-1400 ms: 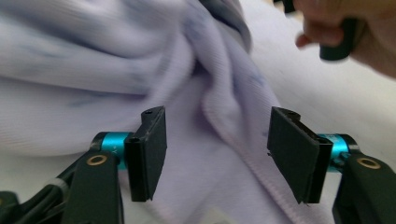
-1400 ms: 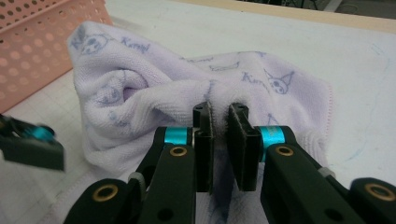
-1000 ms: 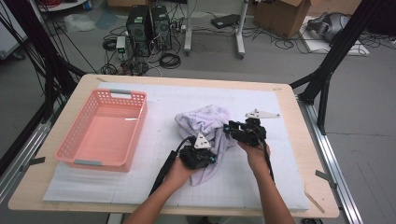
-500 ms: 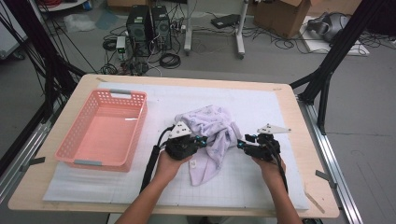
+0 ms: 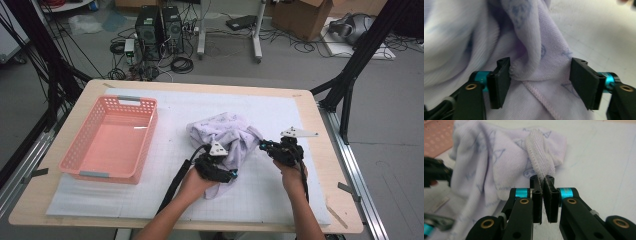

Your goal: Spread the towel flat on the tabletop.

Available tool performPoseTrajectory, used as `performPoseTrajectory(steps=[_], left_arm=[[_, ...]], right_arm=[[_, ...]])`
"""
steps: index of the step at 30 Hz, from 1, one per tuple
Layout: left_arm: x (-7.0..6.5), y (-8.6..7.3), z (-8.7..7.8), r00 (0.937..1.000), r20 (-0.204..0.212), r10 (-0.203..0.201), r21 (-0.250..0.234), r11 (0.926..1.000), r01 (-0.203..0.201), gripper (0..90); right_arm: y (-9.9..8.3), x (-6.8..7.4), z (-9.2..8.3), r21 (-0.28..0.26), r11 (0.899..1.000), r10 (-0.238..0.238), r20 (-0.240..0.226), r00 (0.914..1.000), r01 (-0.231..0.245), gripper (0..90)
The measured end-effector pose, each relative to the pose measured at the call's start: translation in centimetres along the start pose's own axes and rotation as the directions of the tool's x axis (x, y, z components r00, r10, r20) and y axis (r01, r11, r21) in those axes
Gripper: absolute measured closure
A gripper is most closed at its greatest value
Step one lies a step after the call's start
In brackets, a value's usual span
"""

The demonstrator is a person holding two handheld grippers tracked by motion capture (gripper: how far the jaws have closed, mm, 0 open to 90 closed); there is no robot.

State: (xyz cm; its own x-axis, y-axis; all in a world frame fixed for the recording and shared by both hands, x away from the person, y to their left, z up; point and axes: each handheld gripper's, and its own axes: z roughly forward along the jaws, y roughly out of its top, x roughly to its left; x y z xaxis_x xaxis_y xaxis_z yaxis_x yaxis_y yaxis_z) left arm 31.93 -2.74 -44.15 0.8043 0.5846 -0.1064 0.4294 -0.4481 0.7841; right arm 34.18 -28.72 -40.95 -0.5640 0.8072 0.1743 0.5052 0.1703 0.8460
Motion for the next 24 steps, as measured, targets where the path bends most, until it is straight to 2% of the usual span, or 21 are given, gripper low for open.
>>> performPoseTrajectory(steps=[1,2,3,4,5,6,7,8,9,10,11,12,13,14,15,16,17,18,19,24], left_arm=[[0.0,0.0,0.0,1.0000,0.000,0.000,0.000,1.0000,0.000,39.9],[-0.4,0.0,0.4,0.9992,-0.033,0.023,0.016,0.9996,-0.023,45.8],[-0.6,-0.1,0.5,0.9977,-0.045,0.049,0.025,0.9985,-0.048,55.6],[-0.6,-0.1,0.5,0.9977,-0.045,0.049,0.025,0.9985,-0.048,65.3],[-0.7,-0.1,0.4,0.9969,-0.042,0.066,0.021,0.9976,-0.066,71.1],[-0.7,-0.1,0.4,0.9969,-0.042,0.066,0.021,0.9976,-0.066,77.2],[-0.8,0.0,-0.1,0.9966,-0.031,0.076,-0.010,0.9970,-0.077,79.5],[-0.8,0.0,-0.1,0.9966,-0.031,0.076,-0.010,0.9970,-0.077,80.3],[-0.8,0.1,-0.5,0.9968,-0.021,0.077,-0.025,0.9967,-0.078,80.7],[-0.7,0.2,-1.0,0.9969,-0.010,0.078,-0.054,0.9955,-0.078,80.9],[-0.6,0.2,-1.6,0.9981,0.005,0.062,-0.089,0.9942,-0.061,81.1],[-0.3,0.3,-2.7,0.9986,0.034,0.040,-0.144,0.9890,-0.035,81.2],[-0.3,0.3,-2.7,0.9986,0.034,0.040,-0.144,0.9890,-0.035,81.3],[0.1,0.3,-3.9,0.9983,0.056,0.014,-0.198,0.9803,-0.002,81.3],[0.1,0.3,-3.9,0.9983,0.056,0.014,-0.198,0.9803,-0.002,81.4],[0.4,0.3,-4.5,0.9982,0.060,0.005,-0.221,0.9753,0.008,81.4],[0.7,0.3,-5.2,0.9983,0.059,0.000,-0.241,0.9704,0.014,81.6],[1.0,0.3,-5.7,0.9987,0.051,-0.010,-0.259,0.9656,0.023,81.6],[1.4,0.3,-6.2,0.9990,0.042,-0.018,-0.272,0.9618,0.029,81.7],[3.8,-0.4,-8.5,0.9962,-0.004,-0.087,-0.323,0.9430,0.081,81.9]], right_arm=[[0.0,0.0,0.0,0.000,1.000,0.000,0.000,1.0000,0.000,86.2],[0.6,0.3,-0.4,-0.017,1.000,-0.011,-0.003,0.9999,0.011,86.3],[1.0,0.3,-0.5,-0.032,0.999,-0.025,-0.001,0.9997,0.025,86.4],[1.3,0.5,-0.7,-0.040,0.999,-0.022,0.000,0.9998,0.022,86.4],[1.6,0.5,-0.9,-0.050,0.999,-0.018,0.001,0.9998,0.018,86.4],[2.0,0.4,-1.1,-0.066,0.998,-0.023,0.005,0.9997,0.024,86.4],[2.3,0.4,-1.4,-0.073,0.997,-0.018,0.012,0.9998,0.018,86.5],[2.3,0.4,-1.4,-0.073,0.997,-0.018,0.012,0.9998,0.018,86.5],[2.8,0.1,-1.9,-0.090,0.996,-0.016,0.031,0.9994,0.019,86.4],[3.0,-0.1,-2.3,-0.092,0.996,-0.005,0.041,0.9992,0.009,86.4],[3.1,-0.4,-2.7,-0.101,0.995,0.003,0.053,0.9986,0.002,86.4],[3.2,-0.7,-3.0,-0.112,0.994,0.009,0.065,0.9979,-0.002,86.4],[3.3,-1.0,-3.4,-0.117,0.993,0.020,0.077,0.9968,-0.011,86.4],[3.4,-1.3,-3.8,-0.122,0.992,0.028,0.091,0.9954,-0.017,86.4],[3.4,-1.3,-3.8,-0.122,0.992,0.028,0.091,0.9954,-0.017,86.4],[3.4,-1.6,-4.2,-0.128,0.991,0.041,0.102,0.9940,-0.027,86.4],[3.5,-2.2,-4.9,-0.141,0.989,0.060,0.122,0.9907,-0.043,86.4],[3.5,-2.2,-4.9,-0.141,0.989,0.060,0.122,0.9907,-0.043,86.4],[3.6,-2.7,-5.4,-0.156,0.985,0.087,0.121,0.9888,-0.067,86.4],[4.1,-2.7,-5.6,-0.167,0.984,0.083,0.142,0.9864,-0.058,86.4]])
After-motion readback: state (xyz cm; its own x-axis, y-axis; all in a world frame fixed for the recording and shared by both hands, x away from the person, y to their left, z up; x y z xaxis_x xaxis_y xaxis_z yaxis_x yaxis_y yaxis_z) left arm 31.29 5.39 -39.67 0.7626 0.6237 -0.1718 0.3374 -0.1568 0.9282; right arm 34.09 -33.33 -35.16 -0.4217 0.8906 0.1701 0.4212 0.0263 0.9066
